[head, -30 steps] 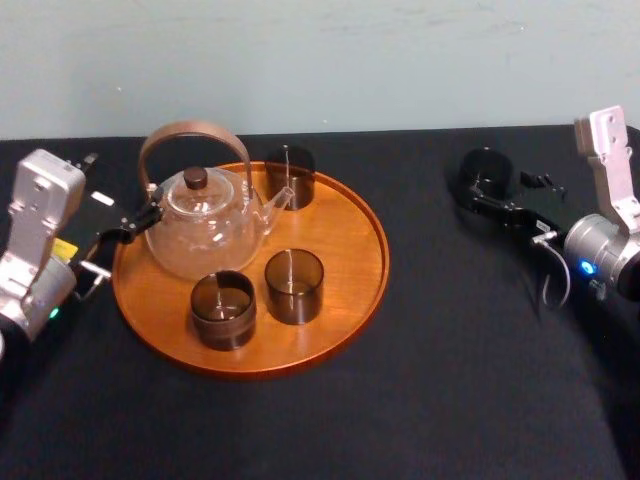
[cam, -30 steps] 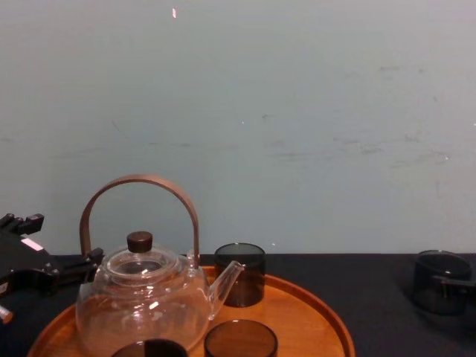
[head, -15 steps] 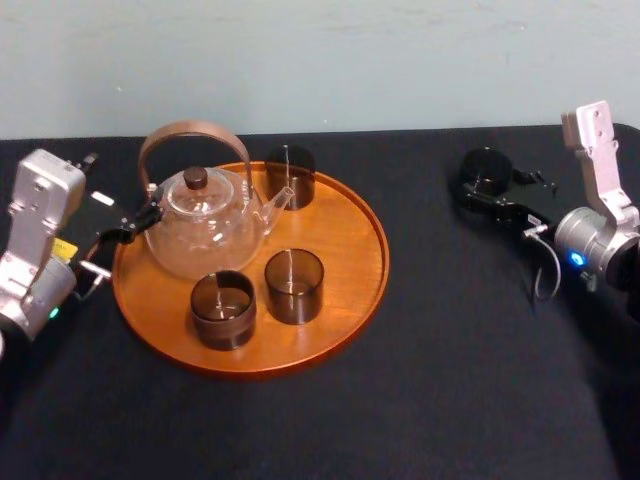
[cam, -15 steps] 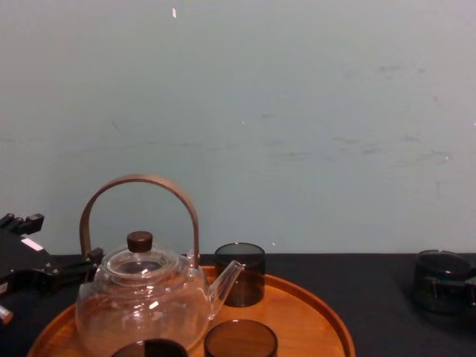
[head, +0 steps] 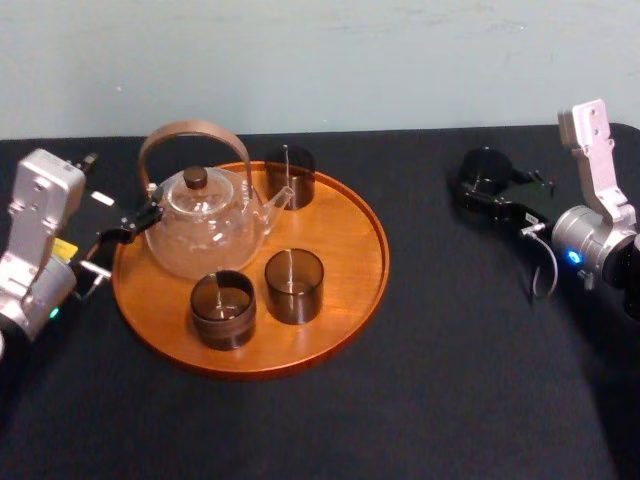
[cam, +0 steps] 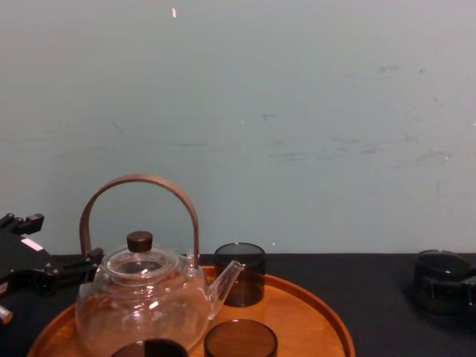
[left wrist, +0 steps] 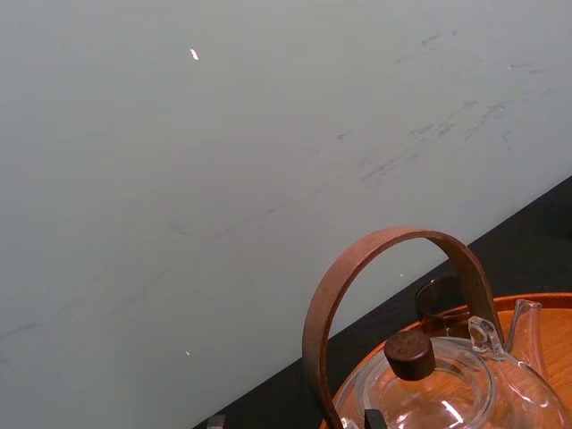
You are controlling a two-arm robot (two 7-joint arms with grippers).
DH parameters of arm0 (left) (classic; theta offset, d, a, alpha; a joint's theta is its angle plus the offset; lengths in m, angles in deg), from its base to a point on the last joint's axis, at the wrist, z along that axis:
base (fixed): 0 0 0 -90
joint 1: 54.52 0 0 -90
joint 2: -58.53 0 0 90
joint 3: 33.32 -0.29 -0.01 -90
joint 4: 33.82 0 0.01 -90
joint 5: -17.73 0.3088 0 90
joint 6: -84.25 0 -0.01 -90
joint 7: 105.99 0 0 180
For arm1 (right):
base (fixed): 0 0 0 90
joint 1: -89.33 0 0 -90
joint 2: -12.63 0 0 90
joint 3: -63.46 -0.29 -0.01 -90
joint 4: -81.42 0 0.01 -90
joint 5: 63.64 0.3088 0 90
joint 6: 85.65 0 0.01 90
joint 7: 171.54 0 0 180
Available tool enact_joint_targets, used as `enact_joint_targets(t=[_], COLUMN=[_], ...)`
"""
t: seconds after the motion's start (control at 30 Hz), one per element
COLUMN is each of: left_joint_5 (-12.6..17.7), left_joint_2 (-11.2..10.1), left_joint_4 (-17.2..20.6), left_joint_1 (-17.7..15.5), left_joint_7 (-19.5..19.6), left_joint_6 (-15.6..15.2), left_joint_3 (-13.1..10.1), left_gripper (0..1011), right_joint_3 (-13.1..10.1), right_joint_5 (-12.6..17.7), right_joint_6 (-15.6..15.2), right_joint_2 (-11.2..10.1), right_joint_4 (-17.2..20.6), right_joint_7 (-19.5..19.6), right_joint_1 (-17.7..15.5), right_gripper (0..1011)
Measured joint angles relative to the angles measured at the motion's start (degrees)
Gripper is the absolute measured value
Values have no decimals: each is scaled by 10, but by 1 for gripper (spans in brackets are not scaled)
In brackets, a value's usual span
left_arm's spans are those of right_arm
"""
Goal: Pick up the glass from the table and place it on the tray.
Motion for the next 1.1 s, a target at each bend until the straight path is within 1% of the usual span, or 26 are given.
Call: enact_joint_targets(t=[0.37,0.6,0.7,0.9,1.1], left_joint_5=[0,0,0,0,0], left_joint_2=[0,0,0,0,0], left_joint_4=[0,0,0,0,0], left_joint_1=[0,0,0,0,0], left_joint_7=[0,0,0,0,0], left_joint_6=[0,0,0,0,0], left_joint_3=[0,0,0,0,0], left_gripper=[1010,1009,1010,1010,1009], right_joint_3=[1,3,4,6,6], right_joint_5=[-7,-14,-18,-25,-33], right_joint_6=[6,17,26,39,49], right_joint_2=[8,16,21,28,33], right_joint_4=[-22,-62,-91,-129,-153], right_joint_7=[-1,-4,-7,-11,-13], right_joint_1=[17,41,56,77,90], right_gripper=[1002,1002,1002,1002,1002])
